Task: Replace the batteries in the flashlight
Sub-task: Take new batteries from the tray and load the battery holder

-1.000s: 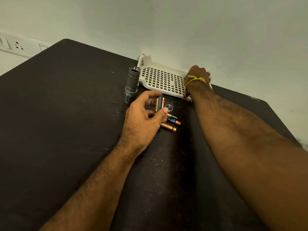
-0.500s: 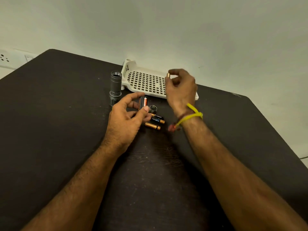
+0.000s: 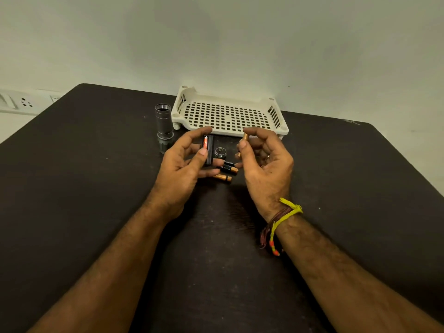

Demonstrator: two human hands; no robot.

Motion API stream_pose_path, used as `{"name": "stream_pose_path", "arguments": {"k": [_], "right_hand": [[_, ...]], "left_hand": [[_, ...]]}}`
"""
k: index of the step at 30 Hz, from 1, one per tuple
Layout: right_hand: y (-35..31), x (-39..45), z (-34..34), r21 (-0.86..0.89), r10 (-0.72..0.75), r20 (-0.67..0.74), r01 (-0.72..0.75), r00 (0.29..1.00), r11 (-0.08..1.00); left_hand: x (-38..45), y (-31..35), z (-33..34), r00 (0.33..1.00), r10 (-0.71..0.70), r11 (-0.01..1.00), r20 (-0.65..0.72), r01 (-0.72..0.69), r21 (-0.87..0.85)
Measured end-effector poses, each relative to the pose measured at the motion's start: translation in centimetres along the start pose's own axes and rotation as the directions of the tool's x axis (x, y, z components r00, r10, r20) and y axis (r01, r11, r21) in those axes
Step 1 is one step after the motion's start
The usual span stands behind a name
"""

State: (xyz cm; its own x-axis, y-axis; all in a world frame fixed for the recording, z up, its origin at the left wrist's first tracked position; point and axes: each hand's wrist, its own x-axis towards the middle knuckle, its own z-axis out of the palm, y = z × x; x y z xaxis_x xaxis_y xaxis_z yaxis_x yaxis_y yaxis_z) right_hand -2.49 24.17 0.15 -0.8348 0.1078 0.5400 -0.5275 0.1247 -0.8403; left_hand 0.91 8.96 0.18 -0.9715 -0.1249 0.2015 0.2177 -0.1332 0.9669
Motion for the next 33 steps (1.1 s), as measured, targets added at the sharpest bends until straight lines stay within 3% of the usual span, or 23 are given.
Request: {"name": "stream_pose_path", "arguments": {"k": [8,18,22,27,33], "right_hand": [[0.8,0.6,0.5,0.020,0.021,0.063,-0.023,0.998,1.000],[0.5,0.1,0.6,-0.103,-0.109,0.174,0.128,0.979,0.986],[0.3,0.1,0.4,-0.042,-0.079,0.156,0.087,0.985,0.995],[-0.2,-0.1,0.4,-0.015,-0.133,0.126,0.136,0.983,0.991],[-0.4,-0.2,0.6,-0.093,-0.198,0.246,0.227,0.949,0.969]], "left_hand": [[0.2,0.2,-0.5,0.999,-0.041,0.998,-0.019,0.040,-0.049],[-0.1,0.6,-0.1,0.998,-0.048,0.997,-0.048,0.045,-0.059],[-0.1,0.6,-0.1,0.997,-0.044,0.997,-0.067,0.040,-0.064],[0.0,0.5,-0.2,0.995,-0.055,0.994,-0.083,0.047,-0.098],[0.1,0.3,-0.2,0.991,-0.059,0.992,-0.122,0.044,-0.118]]}}
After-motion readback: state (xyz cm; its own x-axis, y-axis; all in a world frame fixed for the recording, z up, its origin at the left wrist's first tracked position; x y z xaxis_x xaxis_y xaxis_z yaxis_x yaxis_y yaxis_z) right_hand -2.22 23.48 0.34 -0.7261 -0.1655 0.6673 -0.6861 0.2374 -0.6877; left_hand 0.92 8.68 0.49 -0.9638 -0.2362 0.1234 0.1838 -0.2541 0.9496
